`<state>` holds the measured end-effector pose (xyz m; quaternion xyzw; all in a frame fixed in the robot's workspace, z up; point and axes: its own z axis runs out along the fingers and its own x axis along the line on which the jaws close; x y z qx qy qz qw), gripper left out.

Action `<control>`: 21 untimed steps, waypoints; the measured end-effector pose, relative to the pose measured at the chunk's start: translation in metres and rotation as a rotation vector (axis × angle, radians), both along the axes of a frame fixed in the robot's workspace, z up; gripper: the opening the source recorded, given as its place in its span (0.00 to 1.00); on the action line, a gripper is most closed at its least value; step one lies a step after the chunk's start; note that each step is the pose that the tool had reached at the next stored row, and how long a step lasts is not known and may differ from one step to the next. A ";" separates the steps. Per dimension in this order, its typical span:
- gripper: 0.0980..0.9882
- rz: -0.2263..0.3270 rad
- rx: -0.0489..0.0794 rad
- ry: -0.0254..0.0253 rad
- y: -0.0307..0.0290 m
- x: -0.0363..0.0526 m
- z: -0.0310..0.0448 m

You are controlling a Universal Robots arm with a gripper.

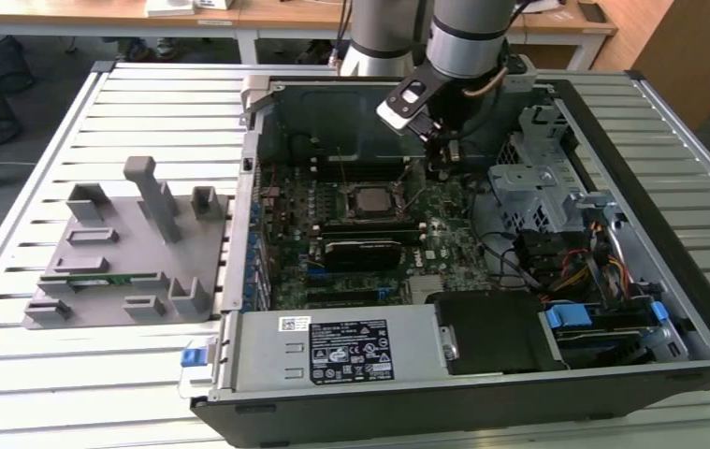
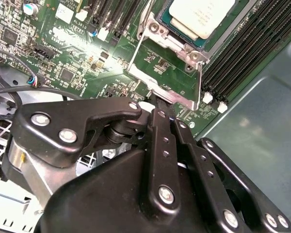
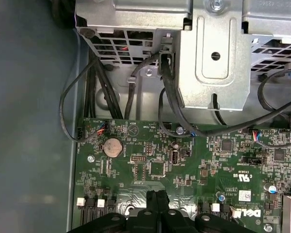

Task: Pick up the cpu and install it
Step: 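Close the cpu cover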

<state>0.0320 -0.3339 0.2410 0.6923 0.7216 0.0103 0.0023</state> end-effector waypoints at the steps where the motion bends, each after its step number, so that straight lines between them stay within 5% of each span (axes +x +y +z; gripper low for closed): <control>1: 0.01 0.000 0.000 0.0000 0.0000 -0.0005 0.0000; 21: 0.01 0.000 0.000 0.0000 0.0000 -0.0122 -0.0007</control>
